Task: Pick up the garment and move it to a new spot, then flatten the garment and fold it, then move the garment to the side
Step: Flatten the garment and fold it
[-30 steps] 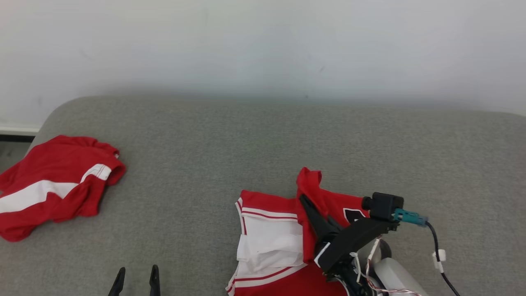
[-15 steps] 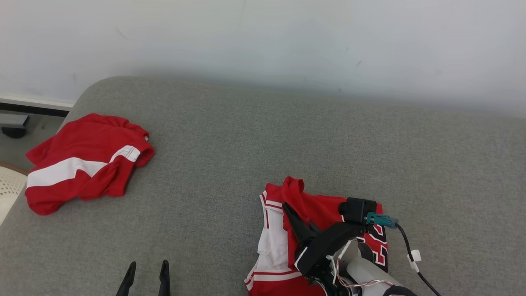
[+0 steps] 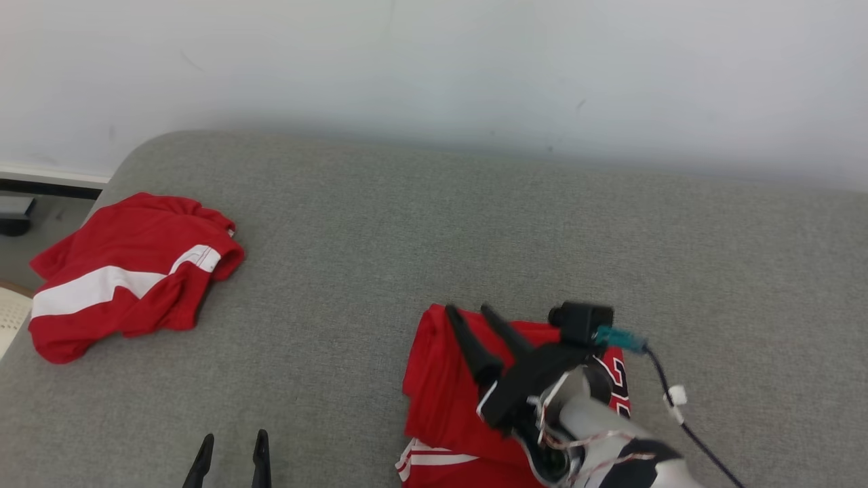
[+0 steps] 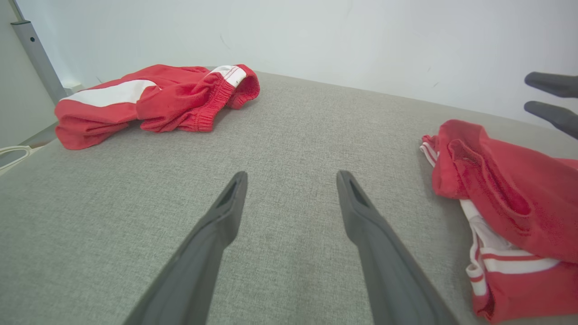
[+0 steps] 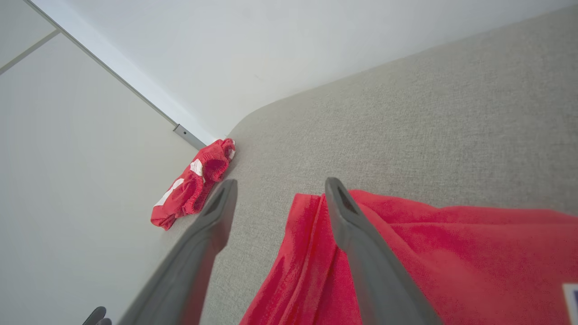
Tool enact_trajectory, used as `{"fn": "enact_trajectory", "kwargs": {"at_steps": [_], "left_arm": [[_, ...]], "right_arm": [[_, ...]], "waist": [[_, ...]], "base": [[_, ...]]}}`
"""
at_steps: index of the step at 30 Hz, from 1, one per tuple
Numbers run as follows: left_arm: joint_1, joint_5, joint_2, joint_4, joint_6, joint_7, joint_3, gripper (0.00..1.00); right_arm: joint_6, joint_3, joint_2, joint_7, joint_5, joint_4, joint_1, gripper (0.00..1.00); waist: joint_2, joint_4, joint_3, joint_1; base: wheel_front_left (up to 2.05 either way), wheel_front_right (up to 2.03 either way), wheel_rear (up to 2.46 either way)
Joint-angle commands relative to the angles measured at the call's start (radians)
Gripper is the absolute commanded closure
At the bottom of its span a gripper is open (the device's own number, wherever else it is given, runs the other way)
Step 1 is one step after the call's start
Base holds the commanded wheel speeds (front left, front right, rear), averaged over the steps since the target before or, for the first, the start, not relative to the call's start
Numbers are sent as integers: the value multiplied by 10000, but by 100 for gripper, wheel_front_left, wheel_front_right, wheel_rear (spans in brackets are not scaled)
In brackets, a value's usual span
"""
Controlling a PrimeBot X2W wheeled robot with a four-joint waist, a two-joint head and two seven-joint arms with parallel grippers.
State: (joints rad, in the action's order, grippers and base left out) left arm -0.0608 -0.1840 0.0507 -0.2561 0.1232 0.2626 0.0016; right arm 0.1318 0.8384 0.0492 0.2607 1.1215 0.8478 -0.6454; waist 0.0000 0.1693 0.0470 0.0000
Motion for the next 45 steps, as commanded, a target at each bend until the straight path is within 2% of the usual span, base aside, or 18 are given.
{"fn": "enact_trajectory", "kwargs": {"at_steps": [1, 8, 9, 15, 21, 25, 35, 45], "left_arm": [[-62, 34, -9, 22, -44, 26, 27, 0], [-69, 93, -6, 153, -63, 26, 162, 0], [-69, 93, -6, 153, -63, 26, 162, 0], [-117, 191, -6, 311, -68, 26, 243, 0], [-83, 316, -4, 462, -77, 26, 284, 0], [-69, 398, -4, 576, -84, 28, 329, 0], [-227, 532, -4, 781, -158, 26, 314, 0], [-454, 1133, 0, 854, -309, 26, 9, 0]], "right_arm": [[-15, -508, 25, 48, -506, -135, -278, 0], [-15, -3276, 577, 36, -3443, -1547, 703, 0], [-15, -3276, 577, 36, -3443, -1547, 703, 0], [-15, -5369, 965, 37, -5728, -3358, 2235, 0], [-15, -7082, 725, 37, -7353, -4967, 3876, 0], [-15, -8028, 403, 38, -7787, -5748, 4778, 0], [-15, -9018, 41, 38, -8634, -6952, 6562, 0], [-15, -8427, 16, 39, -9250, -7143, 7466, 0]], "waist": [[0, -124, -9, 0], [0, -343, -2, 0], [0, -343, -2, 0], [0, -552, 43, 0], [0, -710, 47, 0], [0, -819, 7, 0], [0, -1034, -325, 0], [0, -1340, -525, 0]], "base": [[0, 0, 0], [0, 0, 0], [0, 0, 0], [0, 0, 0], [0, 0, 0], [0, 0, 0], [0, 0, 0], [0, 0, 0]]}}
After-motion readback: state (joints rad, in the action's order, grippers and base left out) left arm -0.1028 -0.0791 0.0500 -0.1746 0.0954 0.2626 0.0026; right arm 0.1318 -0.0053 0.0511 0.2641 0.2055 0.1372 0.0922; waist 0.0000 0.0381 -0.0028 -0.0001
